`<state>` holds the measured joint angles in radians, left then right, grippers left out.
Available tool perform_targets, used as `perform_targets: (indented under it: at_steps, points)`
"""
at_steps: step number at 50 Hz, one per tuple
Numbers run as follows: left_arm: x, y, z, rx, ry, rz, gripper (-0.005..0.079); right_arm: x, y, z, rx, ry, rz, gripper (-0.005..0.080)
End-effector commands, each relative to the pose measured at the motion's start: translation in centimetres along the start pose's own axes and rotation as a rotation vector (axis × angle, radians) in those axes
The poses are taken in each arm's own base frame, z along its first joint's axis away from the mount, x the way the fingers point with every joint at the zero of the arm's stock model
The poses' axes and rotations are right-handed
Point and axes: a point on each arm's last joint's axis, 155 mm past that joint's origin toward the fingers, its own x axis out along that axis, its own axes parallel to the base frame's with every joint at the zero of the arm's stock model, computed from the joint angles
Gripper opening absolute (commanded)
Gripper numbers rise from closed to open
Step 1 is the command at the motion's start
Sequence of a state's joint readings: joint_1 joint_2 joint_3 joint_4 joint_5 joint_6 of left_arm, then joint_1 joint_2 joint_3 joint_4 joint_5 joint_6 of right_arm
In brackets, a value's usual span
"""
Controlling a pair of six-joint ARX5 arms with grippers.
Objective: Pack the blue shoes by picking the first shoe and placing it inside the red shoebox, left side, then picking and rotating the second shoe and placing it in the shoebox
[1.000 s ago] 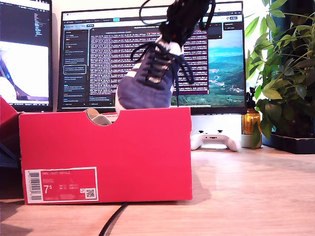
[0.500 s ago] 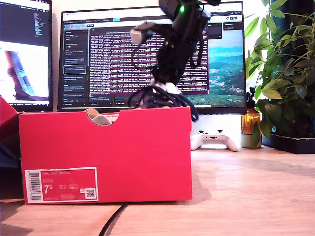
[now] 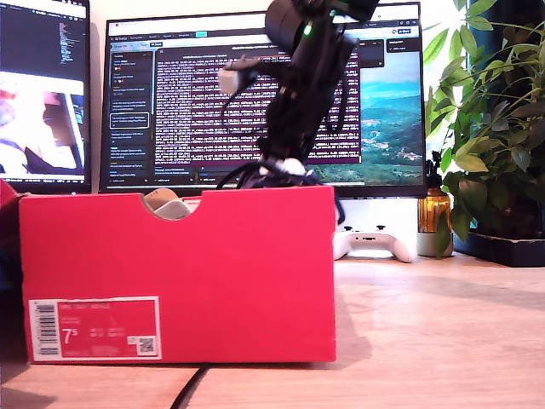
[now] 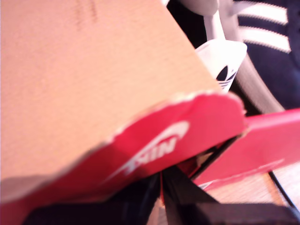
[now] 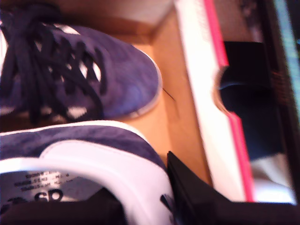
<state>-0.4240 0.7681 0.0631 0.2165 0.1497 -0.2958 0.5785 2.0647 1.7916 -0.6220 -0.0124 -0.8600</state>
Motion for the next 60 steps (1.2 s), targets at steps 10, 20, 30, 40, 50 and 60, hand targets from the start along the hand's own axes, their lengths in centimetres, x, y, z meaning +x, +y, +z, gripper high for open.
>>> perform_targets:
  at_steps: [10,20,30,40,50,60]
  points:
    - [0.0,0.3,-1.1,0.006,0.021,0.004,-0.0019,1.0,0.6,1.4,0.005,-0.030,0.000,0.0186]
    - [0.0,0.3,-1.1,0.006,0.021,0.004,-0.0019,0.9,-1.0,0.8,0.006,0.009,-0.073,0.0215]
    - [0.0,0.3,-1.1,0.006,0.021,0.004,-0.0019,0.4,-2.3,-0.6,0.009,0.092,-0.142,0.0248]
    - [0.0,0.3,-1.1,0.006,0.021,0.004,-0.0019,-0.5,-3.3,0.1,0.063,0.090,-0.177,0.0393]
    - [0.0,0.3,-1.1,0.006,0.021,0.004,-0.0019,-2.0,-4.9,1.5,0.105,0.086,-0.253,0.0389]
    - [0.0,0.3,-1.1,0.006,0.021,0.004,-0.0019,-4.6,-6.2,2.2,0.208,0.136,-0.345,0.0183]
